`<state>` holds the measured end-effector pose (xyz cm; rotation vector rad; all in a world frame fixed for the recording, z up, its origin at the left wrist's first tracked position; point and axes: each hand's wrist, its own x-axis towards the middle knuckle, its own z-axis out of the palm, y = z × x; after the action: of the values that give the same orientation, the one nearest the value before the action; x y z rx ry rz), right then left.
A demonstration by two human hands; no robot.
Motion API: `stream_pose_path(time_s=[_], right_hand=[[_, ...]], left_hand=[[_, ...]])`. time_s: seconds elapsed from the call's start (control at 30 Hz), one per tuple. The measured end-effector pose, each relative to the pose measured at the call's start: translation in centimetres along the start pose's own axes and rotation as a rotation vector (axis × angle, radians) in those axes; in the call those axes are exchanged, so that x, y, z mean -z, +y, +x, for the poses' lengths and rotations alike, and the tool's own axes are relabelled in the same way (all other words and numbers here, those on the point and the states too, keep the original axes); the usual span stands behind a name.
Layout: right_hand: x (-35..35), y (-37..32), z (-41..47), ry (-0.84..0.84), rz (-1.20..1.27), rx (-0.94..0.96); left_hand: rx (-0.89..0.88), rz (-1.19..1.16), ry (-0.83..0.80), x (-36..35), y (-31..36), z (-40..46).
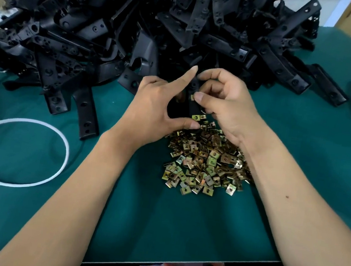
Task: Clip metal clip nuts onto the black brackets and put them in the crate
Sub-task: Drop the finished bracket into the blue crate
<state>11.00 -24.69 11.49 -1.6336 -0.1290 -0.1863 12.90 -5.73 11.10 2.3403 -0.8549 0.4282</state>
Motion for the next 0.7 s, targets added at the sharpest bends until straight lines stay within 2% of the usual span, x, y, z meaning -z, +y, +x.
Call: stream_pose_path(time_s=[0.17, 0.3, 0.4, 0.47, 0.57, 0.7], right_hand=[[-1.4, -0.4, -1.2, 0.261, -0.085, -0.053], [2.4, -2.3, -3.4, 0.502, -0.392, 0.021], [7.6, -3.8, -6.6, 0.697, -0.534, 0.074], [11.2, -4.4, -8.9, 0.775, -0.495, 0.029], [17.6, -4.5, -14.6, 0.913, -0.343, -0.088], [24.9, -3.4, -24.0, 1.036, -0.301, -0.144]], left_hand=[[0.066, 0.087, -0.049, 0.1, 2.5, 1.3], [-0.071, 0.349, -0.072, -1.7, 8.3, 4.0], [-0.182, 0.463, -0.064, -4.5, 14.8, 5.6], [-0.247, 0.519, -0.057, -6.7, 18.9, 6.1], [-0.356, 0.457, -0.131, -11.0, 26.1, 6.1], [-0.560, 0.380, -0.200, -17.0, 35.5, 3.9]])
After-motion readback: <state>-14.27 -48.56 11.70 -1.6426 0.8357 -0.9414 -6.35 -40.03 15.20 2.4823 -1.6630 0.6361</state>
